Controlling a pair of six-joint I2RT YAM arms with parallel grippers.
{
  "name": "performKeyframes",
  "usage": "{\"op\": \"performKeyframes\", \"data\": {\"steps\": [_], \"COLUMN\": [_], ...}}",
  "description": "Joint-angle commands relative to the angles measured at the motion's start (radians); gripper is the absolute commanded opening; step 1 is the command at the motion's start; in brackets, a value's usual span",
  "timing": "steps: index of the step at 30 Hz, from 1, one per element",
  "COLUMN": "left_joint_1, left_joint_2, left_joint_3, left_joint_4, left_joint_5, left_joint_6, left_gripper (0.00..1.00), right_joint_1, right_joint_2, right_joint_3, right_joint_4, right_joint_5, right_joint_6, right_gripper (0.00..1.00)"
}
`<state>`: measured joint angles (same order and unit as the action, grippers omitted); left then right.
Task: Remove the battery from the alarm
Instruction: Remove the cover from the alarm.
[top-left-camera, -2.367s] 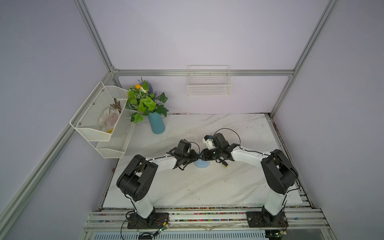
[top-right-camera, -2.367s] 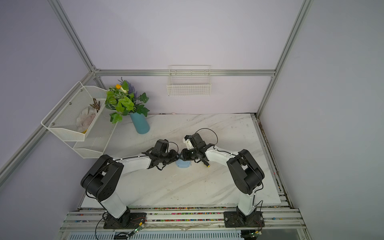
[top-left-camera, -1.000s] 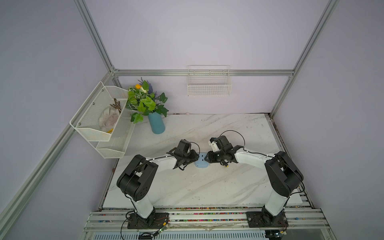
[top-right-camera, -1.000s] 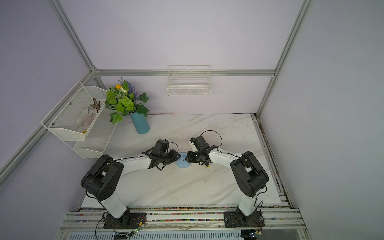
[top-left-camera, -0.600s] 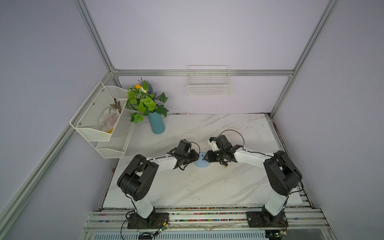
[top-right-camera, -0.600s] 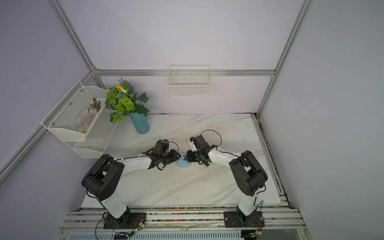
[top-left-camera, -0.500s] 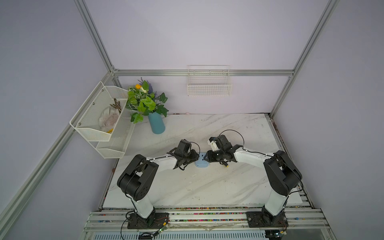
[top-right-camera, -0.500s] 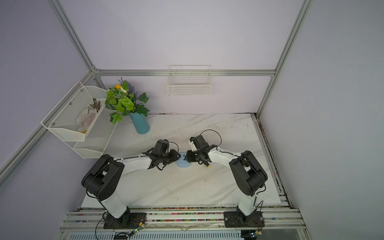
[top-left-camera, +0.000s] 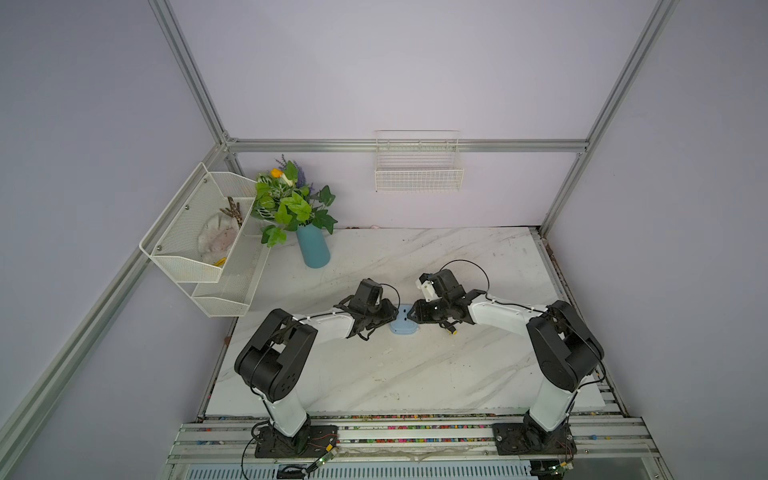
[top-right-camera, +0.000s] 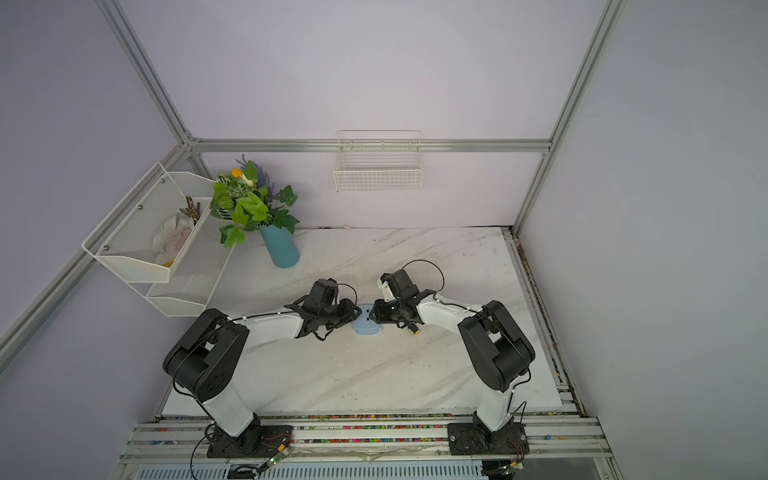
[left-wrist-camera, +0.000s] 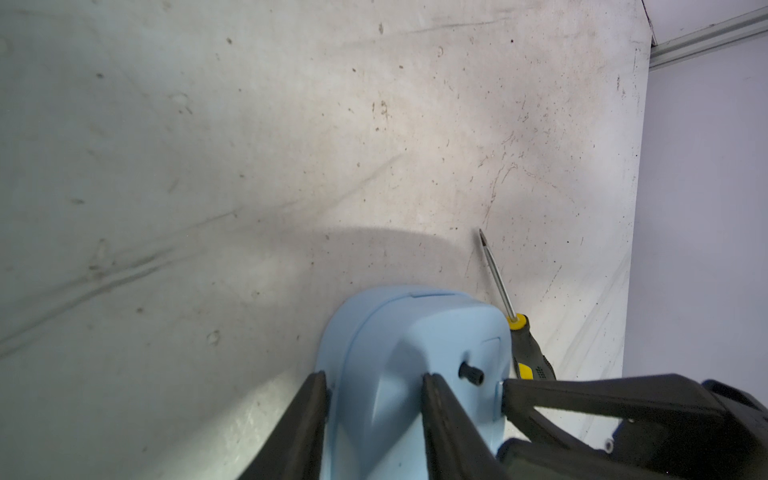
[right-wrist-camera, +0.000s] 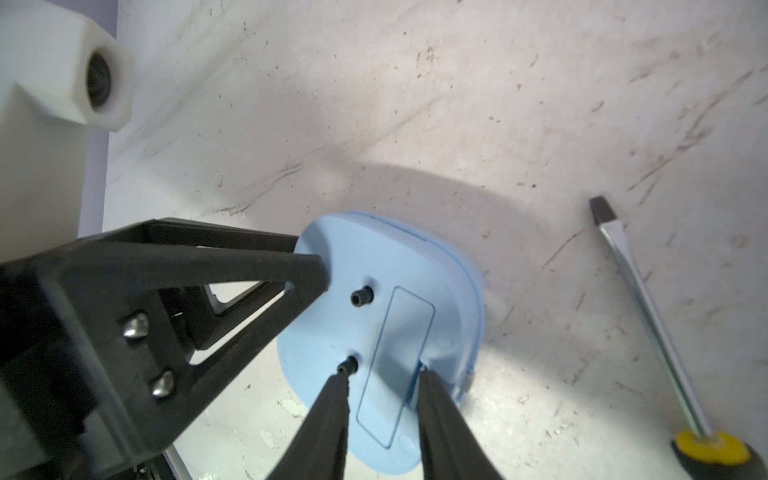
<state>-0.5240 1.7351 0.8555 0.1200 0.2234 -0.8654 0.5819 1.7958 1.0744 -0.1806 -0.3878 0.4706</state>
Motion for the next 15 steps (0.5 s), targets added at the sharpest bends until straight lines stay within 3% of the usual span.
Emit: {"op": "performKeyframes", "data": {"steps": [1,15], "left_joint_1": [-0.039,-0.040], "left_joint_2": [0.072,0.076], "left_joint_3": [-0.056,-0.057], "left_joint_4": [-0.097,-0.093], "left_joint_5": [0.025,0.028], "left_joint_6": [0.000,-0.001], "left_gripper": [0.41,0.41], "right_joint_1": [0.025,0.026], "right_joint_2": [0.034,0.027], "right_joint_3": [-0.011,-0.010], "right_joint_4": [0.156,0.196], "right_joint_5": [-0.107,-0.153], "right_joint_6": [0.020,0.045], "right_gripper": [0.34,0.35]}}
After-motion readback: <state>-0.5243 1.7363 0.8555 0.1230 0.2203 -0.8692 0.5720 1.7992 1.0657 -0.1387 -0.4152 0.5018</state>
